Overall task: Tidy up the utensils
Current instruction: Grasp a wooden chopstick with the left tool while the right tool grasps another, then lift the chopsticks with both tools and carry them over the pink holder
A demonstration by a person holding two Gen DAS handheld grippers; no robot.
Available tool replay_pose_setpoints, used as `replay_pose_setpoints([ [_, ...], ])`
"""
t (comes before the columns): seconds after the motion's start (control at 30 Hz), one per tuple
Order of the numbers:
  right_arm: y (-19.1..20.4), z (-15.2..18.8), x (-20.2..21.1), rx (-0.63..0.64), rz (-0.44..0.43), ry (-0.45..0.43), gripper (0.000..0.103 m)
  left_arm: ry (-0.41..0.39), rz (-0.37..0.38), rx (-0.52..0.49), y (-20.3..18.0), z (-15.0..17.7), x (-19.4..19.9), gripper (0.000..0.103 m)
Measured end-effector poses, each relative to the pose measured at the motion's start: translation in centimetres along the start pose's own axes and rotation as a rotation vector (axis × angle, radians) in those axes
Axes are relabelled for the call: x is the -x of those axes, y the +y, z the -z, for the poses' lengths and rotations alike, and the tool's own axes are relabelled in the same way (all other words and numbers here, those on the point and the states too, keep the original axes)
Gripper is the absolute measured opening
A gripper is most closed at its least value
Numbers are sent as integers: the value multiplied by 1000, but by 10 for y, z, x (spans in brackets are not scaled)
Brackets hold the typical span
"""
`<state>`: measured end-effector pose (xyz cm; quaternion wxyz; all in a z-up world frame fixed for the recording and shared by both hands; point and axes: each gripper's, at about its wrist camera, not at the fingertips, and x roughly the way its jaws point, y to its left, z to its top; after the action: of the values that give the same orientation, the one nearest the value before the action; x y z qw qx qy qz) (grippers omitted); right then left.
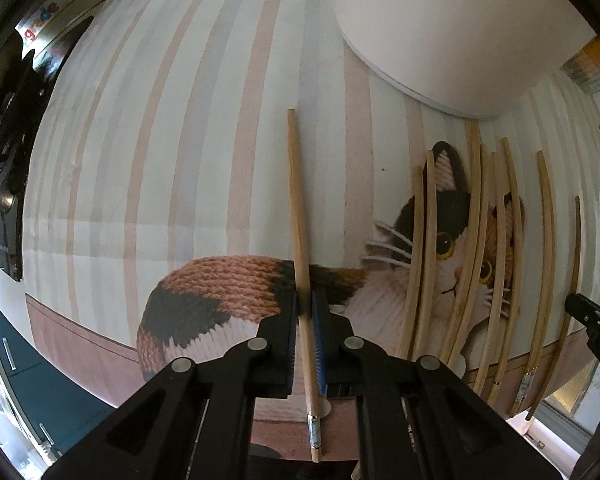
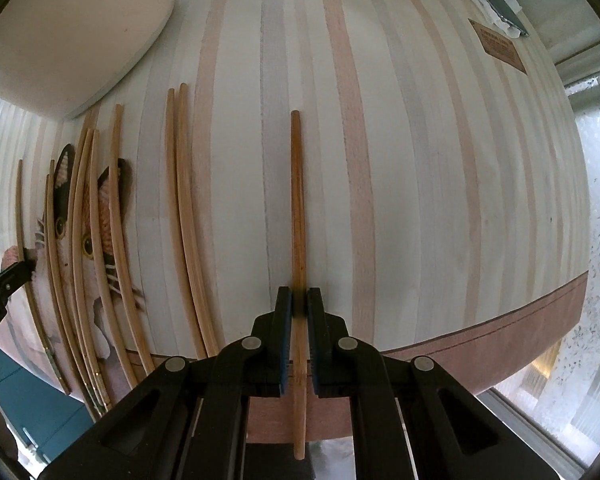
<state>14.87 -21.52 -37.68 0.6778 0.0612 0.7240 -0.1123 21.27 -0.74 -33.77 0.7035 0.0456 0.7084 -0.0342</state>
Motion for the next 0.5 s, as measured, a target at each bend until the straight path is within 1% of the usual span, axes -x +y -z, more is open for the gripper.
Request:
replay_pose_setpoints([
  [0.07,-6,-3,-2,-1,4,-2,9,0,-2,-5,-2,-5,-1,6],
  [0.23,6,-5,-2,13,38,-11,10,-15,-19,-24,3,-10,-4,6],
  [0.33,7,-3,0,-5,31,-36,8,-50,-57,-27,6,-10,-1,5],
  [0.37,7,-1,3,-13,22,-47,8,-71,-65,-22,6,-12,0,5],
  [0.5,7,5,34,-47,9,-154,8,-156,-68,3,26,-11,28,5],
])
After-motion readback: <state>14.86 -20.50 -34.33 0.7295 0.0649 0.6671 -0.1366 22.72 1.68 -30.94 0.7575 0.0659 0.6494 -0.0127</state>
